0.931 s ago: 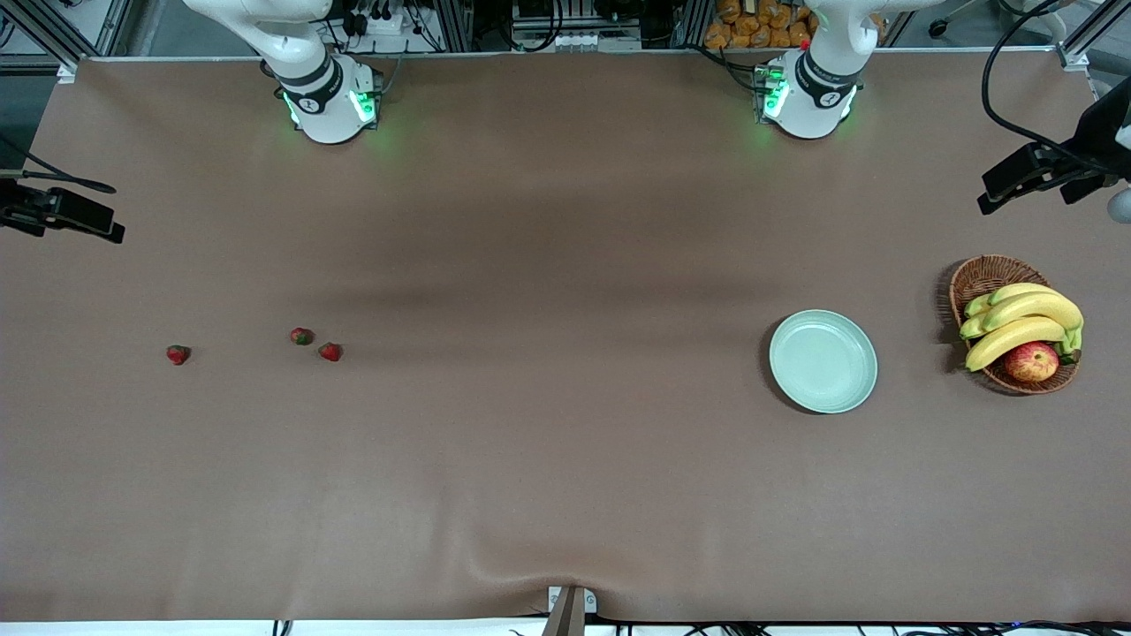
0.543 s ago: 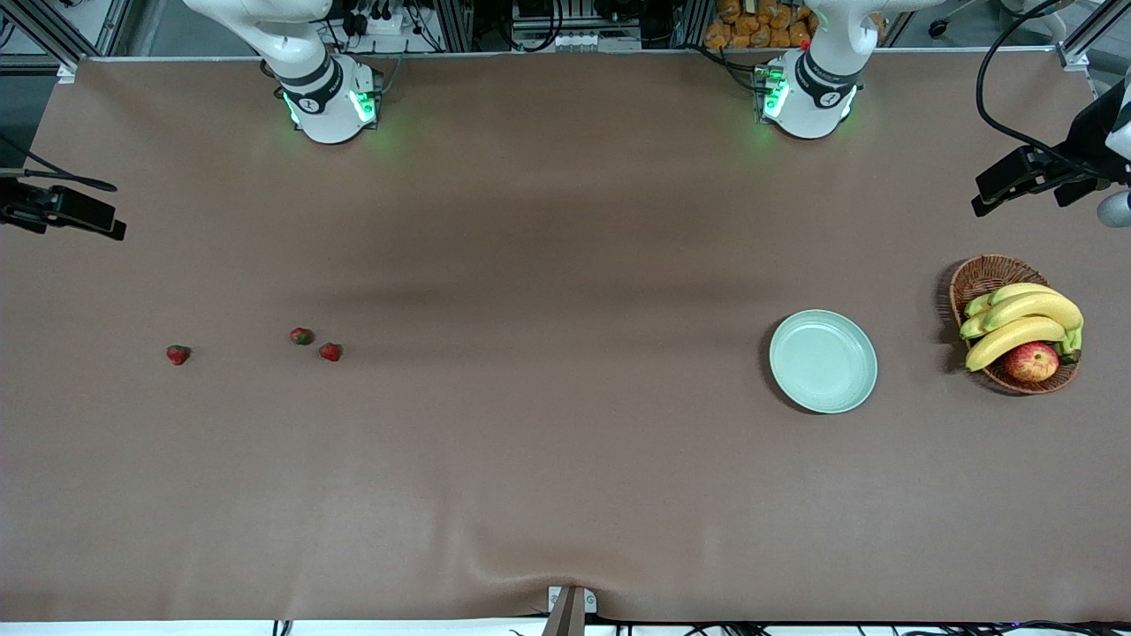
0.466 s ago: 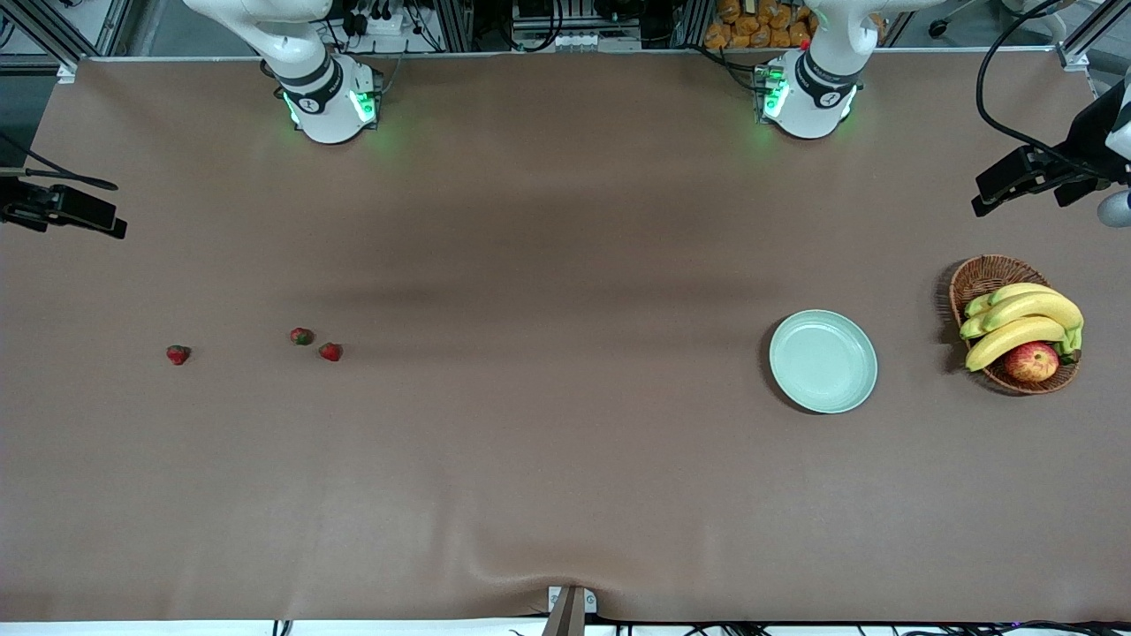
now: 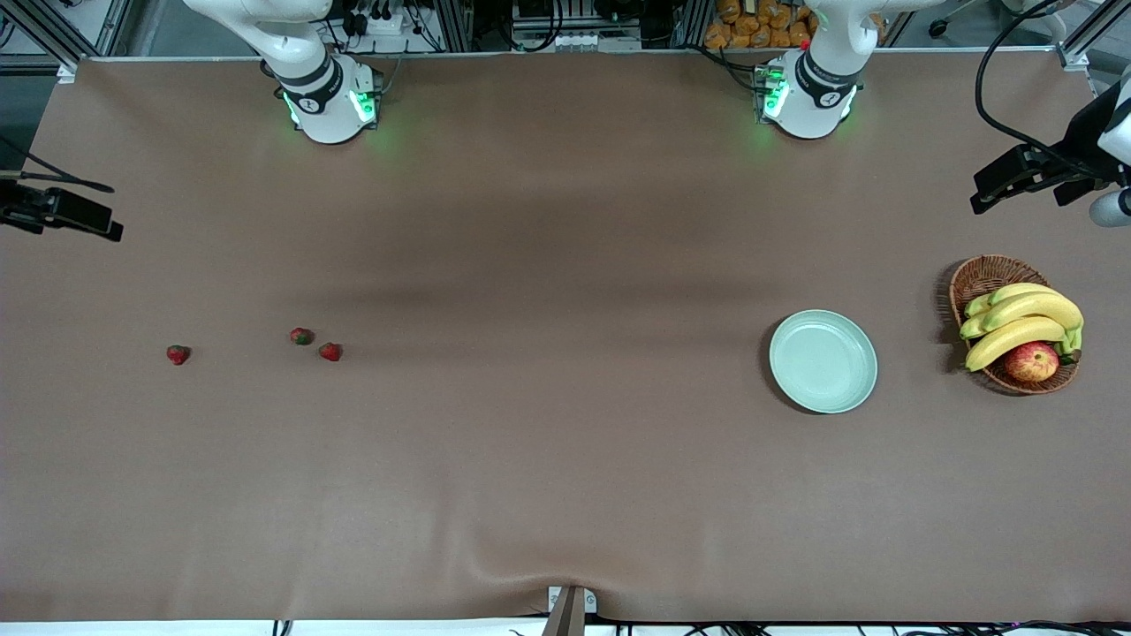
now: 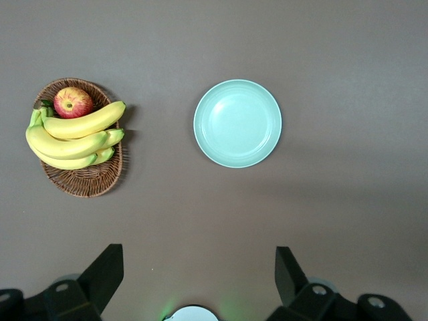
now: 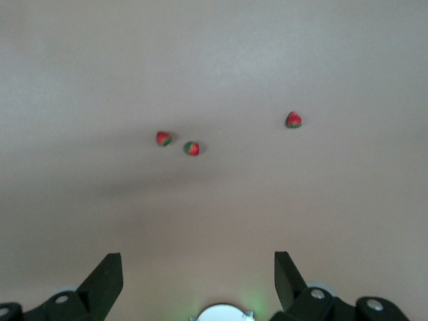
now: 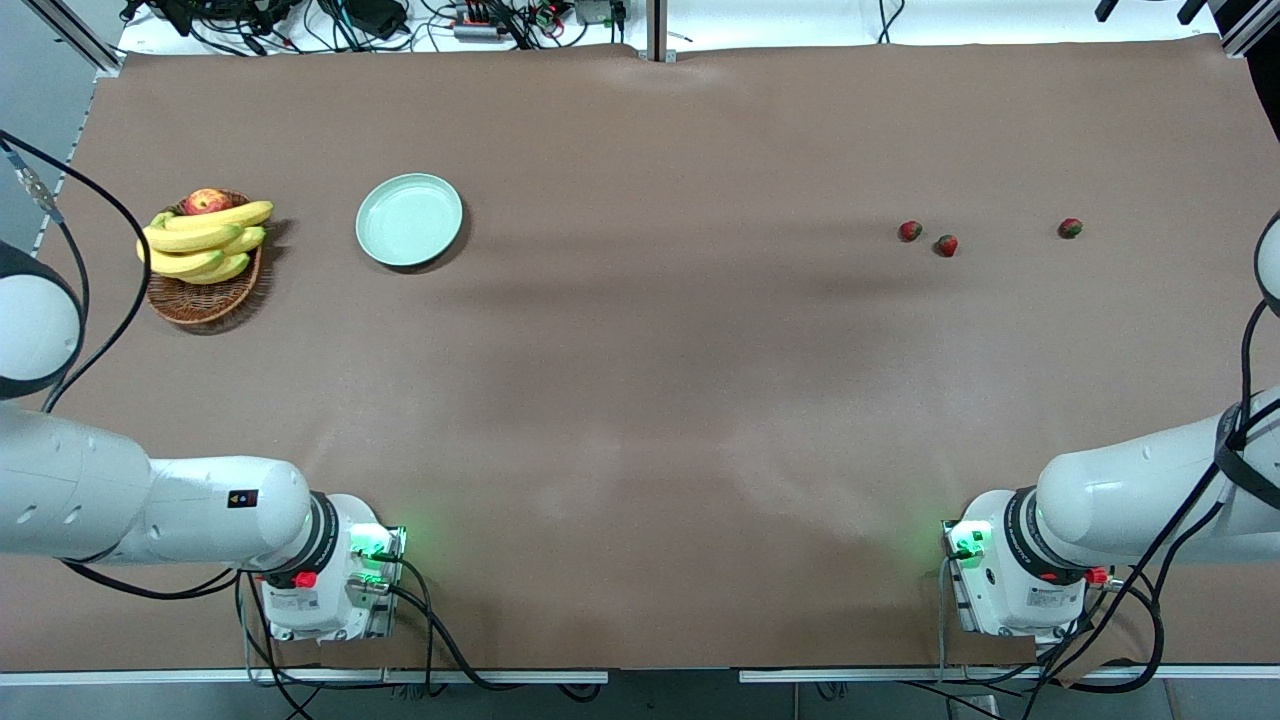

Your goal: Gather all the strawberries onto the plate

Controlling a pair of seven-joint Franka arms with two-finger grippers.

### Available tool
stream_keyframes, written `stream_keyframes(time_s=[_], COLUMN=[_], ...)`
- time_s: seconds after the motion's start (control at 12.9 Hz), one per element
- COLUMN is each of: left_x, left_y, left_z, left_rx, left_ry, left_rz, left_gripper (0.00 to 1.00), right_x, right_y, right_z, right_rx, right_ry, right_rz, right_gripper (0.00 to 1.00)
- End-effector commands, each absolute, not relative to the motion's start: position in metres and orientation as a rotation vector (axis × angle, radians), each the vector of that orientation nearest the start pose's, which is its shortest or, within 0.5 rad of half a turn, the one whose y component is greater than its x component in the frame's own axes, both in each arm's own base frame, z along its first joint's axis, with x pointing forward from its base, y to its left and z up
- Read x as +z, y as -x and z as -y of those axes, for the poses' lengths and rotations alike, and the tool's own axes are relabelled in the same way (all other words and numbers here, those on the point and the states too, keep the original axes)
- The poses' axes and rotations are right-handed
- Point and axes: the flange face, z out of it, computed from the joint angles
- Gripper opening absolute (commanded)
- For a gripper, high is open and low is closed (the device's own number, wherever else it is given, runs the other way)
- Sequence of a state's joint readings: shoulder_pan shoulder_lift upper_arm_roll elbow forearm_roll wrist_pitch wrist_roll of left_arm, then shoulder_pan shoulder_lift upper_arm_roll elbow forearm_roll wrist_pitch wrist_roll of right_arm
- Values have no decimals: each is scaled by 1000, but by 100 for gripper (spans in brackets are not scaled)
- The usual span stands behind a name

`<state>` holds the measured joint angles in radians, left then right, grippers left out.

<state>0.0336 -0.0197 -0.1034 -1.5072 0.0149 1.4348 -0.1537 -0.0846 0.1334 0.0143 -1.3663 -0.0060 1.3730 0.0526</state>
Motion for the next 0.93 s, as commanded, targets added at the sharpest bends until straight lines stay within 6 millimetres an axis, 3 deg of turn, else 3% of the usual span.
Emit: stream_keyframes(time_s=[0.0,0.16,0.39,0.62,0.85], left_x=[652,652,650,642,633], left_y=[-531,-531,-533,-538,-545], left_z=[36,36,41,48,60], left_rx=[95,98,91,81,76], left_ry=[3103,3104,3108,3111,3114], left_rz=[110,109,113,103,71], left_gripper=[100,100,100,100,100], right_x=[592,544,471,387,309], right_y=[-590,-613,-639,-650,-646], right_z=[66,91,126,183,214], right_rx=[165,226,252,182,234], right_ry=[3168,3225,3256,3244,3205], right_rz=[-246,-254,-50,106,204], right_gripper=[100,100,100,100,100])
